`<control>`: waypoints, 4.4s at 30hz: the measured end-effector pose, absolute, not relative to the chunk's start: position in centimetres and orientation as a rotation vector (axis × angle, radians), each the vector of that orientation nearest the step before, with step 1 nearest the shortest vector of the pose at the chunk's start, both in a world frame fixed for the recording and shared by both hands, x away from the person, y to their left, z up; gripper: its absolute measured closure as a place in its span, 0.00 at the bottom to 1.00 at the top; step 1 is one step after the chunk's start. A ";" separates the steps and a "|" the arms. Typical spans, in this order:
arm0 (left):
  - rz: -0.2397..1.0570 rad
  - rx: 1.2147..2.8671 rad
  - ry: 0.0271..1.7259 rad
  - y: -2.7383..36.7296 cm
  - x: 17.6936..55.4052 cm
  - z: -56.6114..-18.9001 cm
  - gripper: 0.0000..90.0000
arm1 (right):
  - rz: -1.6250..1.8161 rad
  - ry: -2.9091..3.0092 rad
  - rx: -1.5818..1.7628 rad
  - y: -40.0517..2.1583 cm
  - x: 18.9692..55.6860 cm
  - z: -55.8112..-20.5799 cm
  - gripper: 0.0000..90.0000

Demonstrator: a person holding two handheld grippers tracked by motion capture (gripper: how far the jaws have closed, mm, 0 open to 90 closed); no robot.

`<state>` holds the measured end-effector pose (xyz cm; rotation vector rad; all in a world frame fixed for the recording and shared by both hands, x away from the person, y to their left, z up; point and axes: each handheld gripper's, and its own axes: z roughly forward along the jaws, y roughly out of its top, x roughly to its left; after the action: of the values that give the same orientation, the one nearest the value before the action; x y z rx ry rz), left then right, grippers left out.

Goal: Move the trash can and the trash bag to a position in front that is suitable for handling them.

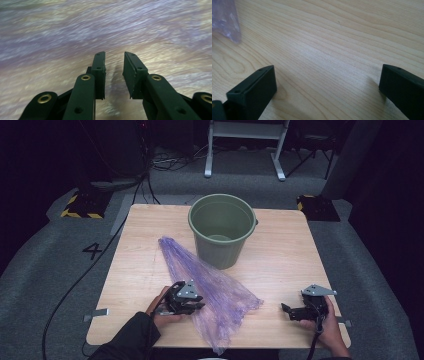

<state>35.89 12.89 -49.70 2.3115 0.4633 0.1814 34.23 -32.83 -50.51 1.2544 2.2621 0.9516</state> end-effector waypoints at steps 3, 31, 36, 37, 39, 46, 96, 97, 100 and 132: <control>0.190 2.297 0.493 14.3 36.2 -49.8 0.77 | 0.991 2.252 1.218 -32.9 34.1 -50.4 0.21; 0.041 2.280 0.348 15.3 31.6 -49.8 0.62 | 1.258 2.411 0.857 -22.2 33.4 -47.0 0.41; 0.060 2.285 0.358 13.0 32.3 -50.0 0.60 | 1.207 2.447 0.782 -20.9 33.4 -47.4 0.63; 0.065 2.282 0.360 12.5 32.4 -50.1 0.60 | 1.191 2.451 0.781 -20.9 33.5 -47.5 0.71; 0.060 2.270 0.369 11.7 32.7 -50.1 0.60 | 1.182 2.455 0.777 -21.0 33.7 -47.8 0.78; 0.067 2.269 0.377 9.3 33.7 -50.2 0.62 | 1.222 2.370 0.833 -22.6 33.6 -47.0 0.52; 0.310 2.148 0.777 22.4 37.0 -48.0 0.19 | 0.859 2.264 1.079 -29.5 39.7 -46.9 0.39; 0.338 2.147 0.785 22.4 37.3 -48.0 0.19 | 0.890 2.269 1.079 -29.9 39.6 -46.5 0.37; 0.383 2.185 0.753 22.1 38.1 -47.8 0.21 | 0.920 2.266 1.117 -31.0 39.6 -45.9 0.30; 0.225 2.127 0.807 23.6 37.7 -49.3 0.17 | 1.015 2.405 0.875 -25.1 32.4 -48.9 0.61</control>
<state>37.74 23.65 -49.26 2.1272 0.8073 0.2252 32.38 -25.09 -48.94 0.8751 2.4055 1.0149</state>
